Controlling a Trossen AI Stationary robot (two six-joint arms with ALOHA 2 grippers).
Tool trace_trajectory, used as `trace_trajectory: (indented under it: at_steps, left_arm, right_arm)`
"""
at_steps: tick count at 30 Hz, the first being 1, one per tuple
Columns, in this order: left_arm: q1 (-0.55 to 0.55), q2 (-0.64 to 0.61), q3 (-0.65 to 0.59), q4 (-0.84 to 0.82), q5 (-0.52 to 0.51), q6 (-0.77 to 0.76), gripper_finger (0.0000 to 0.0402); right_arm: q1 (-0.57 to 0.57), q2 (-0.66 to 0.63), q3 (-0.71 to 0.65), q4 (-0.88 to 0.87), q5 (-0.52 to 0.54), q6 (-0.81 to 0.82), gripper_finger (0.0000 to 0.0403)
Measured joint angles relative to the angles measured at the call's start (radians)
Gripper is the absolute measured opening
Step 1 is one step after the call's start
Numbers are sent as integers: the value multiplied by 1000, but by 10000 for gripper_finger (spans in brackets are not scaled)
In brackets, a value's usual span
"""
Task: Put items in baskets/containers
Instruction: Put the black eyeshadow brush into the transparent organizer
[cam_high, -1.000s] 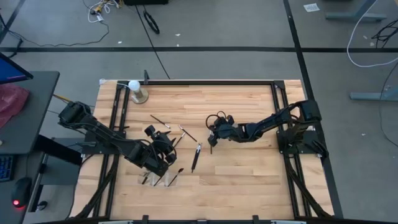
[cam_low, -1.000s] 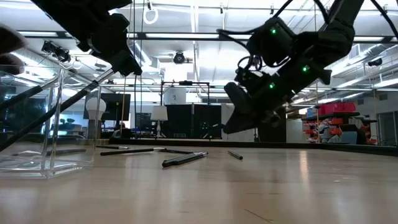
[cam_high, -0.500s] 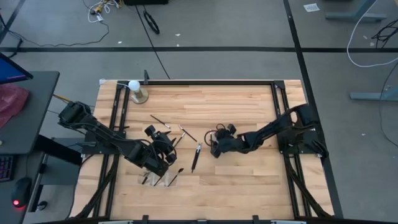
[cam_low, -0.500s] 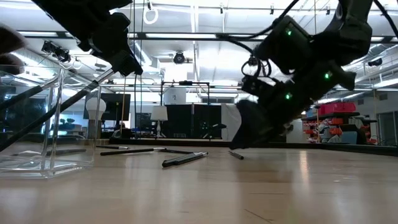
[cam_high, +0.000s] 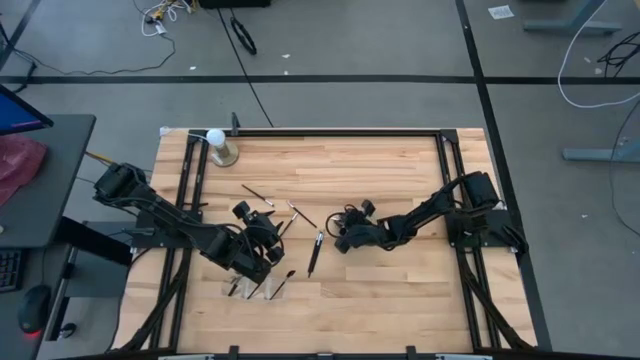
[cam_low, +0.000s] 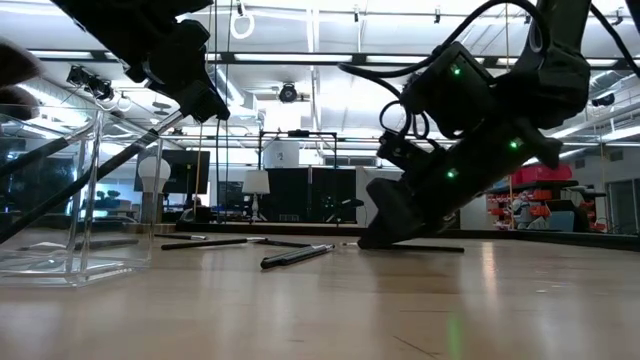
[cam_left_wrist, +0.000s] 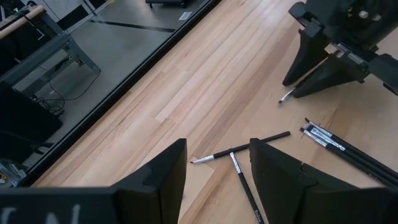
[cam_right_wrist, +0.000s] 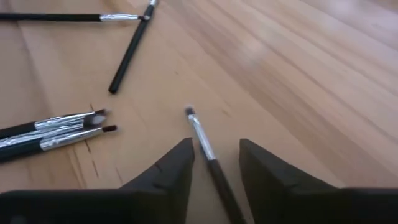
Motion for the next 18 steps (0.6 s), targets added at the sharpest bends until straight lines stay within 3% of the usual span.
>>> trace_trajectory:
  at_steps: [9,18]
  left_arm:
    - [0,0,0,0,0,0,177]
    - [0,0,0,-1,0,1,177]
  right_arm:
    - [-3,-12,-3,27,-35,-71,96]
    - [-34,-138,-4,-143,-181,-184,163]
